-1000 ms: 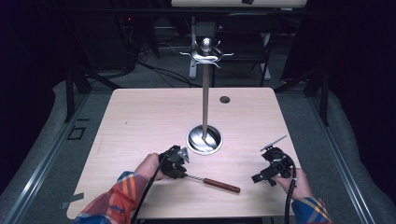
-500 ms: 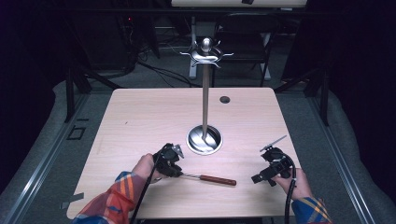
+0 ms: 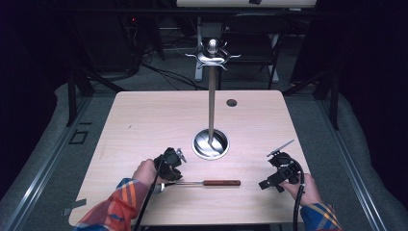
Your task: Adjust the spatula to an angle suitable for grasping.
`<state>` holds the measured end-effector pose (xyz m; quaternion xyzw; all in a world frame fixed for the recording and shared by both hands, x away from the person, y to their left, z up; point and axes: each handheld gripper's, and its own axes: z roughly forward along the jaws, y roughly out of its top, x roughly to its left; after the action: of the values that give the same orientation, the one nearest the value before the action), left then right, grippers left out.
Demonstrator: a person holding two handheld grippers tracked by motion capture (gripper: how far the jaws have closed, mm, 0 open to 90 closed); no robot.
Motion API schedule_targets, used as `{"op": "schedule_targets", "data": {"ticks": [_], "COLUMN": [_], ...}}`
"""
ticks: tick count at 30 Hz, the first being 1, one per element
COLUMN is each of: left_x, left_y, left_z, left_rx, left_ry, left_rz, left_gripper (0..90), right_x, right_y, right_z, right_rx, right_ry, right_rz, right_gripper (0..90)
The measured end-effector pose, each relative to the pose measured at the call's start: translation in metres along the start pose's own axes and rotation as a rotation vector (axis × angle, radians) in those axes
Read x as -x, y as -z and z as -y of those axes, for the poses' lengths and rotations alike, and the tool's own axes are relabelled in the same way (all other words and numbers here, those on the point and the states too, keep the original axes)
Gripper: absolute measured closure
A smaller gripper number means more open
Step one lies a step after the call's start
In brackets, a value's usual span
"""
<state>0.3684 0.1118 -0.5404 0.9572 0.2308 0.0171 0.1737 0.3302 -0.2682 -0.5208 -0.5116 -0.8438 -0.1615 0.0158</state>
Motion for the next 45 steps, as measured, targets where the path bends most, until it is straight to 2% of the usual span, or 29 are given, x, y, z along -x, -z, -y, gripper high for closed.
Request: {"op": "schedule_targets", "data": {"ticks": [2, 3, 5, 6, 7, 9, 10, 15, 17, 22, 24, 25, 27, 30, 34, 36, 37, 38, 39, 41, 42, 43, 45], "left_x": [0.0, 0.001, 0.004, 0.004, 0.01, 0.017, 0.019, 0.029, 0.034, 0.04, 0.043, 0.044, 0.043, 0.04, 0.037, 0.037, 0.038, 0.038, 0.037, 0.038, 0.038, 0.039, 0.04], "left_y": [0.002, 0.006, 0.006, 0.006, 0.003, 0.0, -0.002, -0.013, -0.019, -0.026, -0.026, -0.026, -0.025, -0.024, -0.023, -0.023, -0.024, -0.024, -0.024, -0.025, -0.025, -0.025, -0.025], "left_z": [-0.001, -0.003, -0.005, -0.005, -0.01, -0.015, -0.017, -0.027, -0.032, -0.037, -0.037, -0.037, -0.037, -0.035, -0.034, -0.035, -0.036, -0.036, -0.037, -0.039, -0.04, -0.04, -0.041], "left_rx": [0.018, 0.065, 0.09, 0.09, 0.084, 0.082, 0.075, 0.053, 0.043, 0.011, 0.007, 0.002, -0.013, -0.027, -0.036, -0.036, -0.03, -0.03, -0.026, -0.031, -0.034, -0.036, -0.052], "left_ry": [0.001, -0.004, -0.022, -0.022, -0.06, -0.102, -0.11, -0.15, -0.16, -0.184, -0.186, -0.197, -0.213, -0.22, -0.205, -0.2, -0.182, -0.182, -0.156, -0.146, -0.146, -0.146, -0.168], "left_rz": [0.007, 0.04, 0.078, 0.078, 0.1, 0.113, 0.116, 0.109, 0.113, 0.088, 0.057, 0.054, 0.048, 0.031, 0.03, 0.042, 0.048, 0.048, 0.06, 0.054, 0.051, 0.045, 0.031], "left_gripper": [74.4, 69.5, 66.4, 64.6, 63.3, 62.2, 62.2, 65.9, 69.9, 74.8, 77.7, 78.6, 79.7, 81.5, 82.3, 80.9, 78.8, 79.4, 80.0, 80.4, 80.5, 80.4, 80.9], "right_x": [0.001, 0.002, 0.002, 0.002, 0.001, 0.0, -0.001, -0.001, 0.001, 0.001, 0.0, 0.001, 0.001, 0.001, 0.001, 0.001, 0.001, 0.001, -0.001, 0.001, 0.001, 0.0, 0.001], "right_y": [0.0, 0.0, 0.0, 0.0, 0.0, -0.001, -0.002, -0.002, -0.001, -0.001, -0.002, -0.001, 0.0, -0.001, -0.001, -0.001, -0.001, -0.001, -0.003, -0.002, -0.001, -0.002, -0.002], "right_z": [0.0, -0.001, -0.001, -0.001, -0.001, -0.002, -0.001, -0.001, -0.002, -0.001, -0.001, -0.001, -0.002, -0.001, -0.001, -0.001, -0.001, -0.001, 0.0, -0.001, -0.002, -0.002, -0.001], "right_rx": [-0.002, -0.015, -0.015, -0.015, -0.027, -0.024, -0.014, -0.018, -0.045, -0.033, -0.018, -0.037, -0.037, -0.033, -0.03, -0.036, -0.035, -0.035, -0.014, -0.042, -0.055, -0.047, -0.043], "right_ry": [0.001, 0.007, 0.015, 0.015, 0.02, 0.018, 0.008, 0.011, 0.03, 0.025, 0.008, 0.028, 0.028, 0.022, 0.021, 0.025, 0.025, 0.025, 0.001, 0.027, 0.037, 0.026, 0.029], "right_rz": [-0.008, -0.019, -0.009, -0.009, -0.012, -0.027, -0.003, -0.002, -0.013, -0.003, -0.019, -0.003, -0.016, -0.001, -0.014, 0.0, 0.0, 0.0, -0.009, 0.004, 0.006, -0.001, 0.004], "right_gripper": [16.8, 16.8, 16.8, 16.8, 16.8, 16.8, 16.8, 16.8, 16.8, 16.8, 16.9, 16.8, 16.8, 16.8, 16.9, 16.8, 16.9, 16.9, 16.8, 16.8, 16.8, 16.8, 16.8]}}
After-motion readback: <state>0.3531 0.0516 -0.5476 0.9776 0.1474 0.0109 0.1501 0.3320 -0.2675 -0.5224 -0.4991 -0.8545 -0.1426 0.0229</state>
